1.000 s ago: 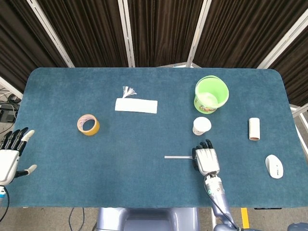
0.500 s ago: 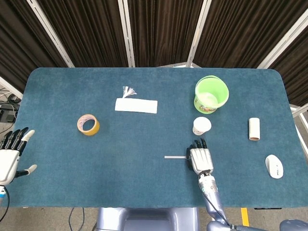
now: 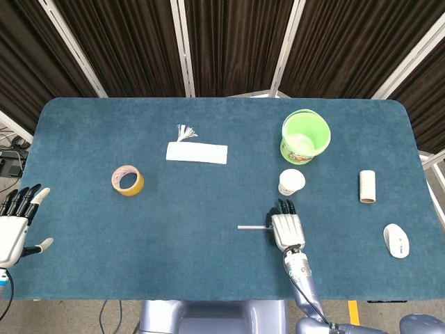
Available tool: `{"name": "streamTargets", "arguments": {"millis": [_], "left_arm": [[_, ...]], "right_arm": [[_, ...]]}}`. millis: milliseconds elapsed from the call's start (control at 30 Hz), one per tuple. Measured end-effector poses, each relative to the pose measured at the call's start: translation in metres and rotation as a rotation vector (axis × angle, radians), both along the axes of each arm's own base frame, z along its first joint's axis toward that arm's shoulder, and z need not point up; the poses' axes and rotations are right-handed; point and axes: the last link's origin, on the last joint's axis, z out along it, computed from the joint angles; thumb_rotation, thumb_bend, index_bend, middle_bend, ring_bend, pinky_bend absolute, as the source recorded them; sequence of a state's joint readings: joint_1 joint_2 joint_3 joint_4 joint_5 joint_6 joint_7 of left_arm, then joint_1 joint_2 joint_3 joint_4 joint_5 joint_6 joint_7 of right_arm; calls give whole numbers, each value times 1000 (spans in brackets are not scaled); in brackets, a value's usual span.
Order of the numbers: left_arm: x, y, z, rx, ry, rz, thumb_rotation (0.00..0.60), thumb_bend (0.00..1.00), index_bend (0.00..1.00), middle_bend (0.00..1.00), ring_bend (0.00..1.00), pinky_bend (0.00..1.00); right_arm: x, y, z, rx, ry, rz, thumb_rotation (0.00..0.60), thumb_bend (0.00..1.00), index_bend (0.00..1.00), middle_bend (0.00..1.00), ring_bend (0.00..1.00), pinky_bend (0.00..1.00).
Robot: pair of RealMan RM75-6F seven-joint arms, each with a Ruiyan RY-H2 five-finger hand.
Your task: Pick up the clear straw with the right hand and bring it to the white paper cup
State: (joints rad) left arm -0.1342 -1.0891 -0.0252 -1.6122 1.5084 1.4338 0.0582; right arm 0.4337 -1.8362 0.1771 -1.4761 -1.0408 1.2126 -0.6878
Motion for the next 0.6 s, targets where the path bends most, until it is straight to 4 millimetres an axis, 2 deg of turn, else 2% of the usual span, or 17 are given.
{"name": "streamTargets", "arguments": {"millis": [400,600], "left_arm": [[0,0,0,-1,-2,2,600,127,0,0,0,0],[0,0,0,-2,-4,3,600,127,0,0,0,0]], "right_arm": [[6,-2,-1,27,0,-7,600,449,388,244,3,0],[10,-3,-2,21,-14,4,600,448,369,242,2,0]]}}
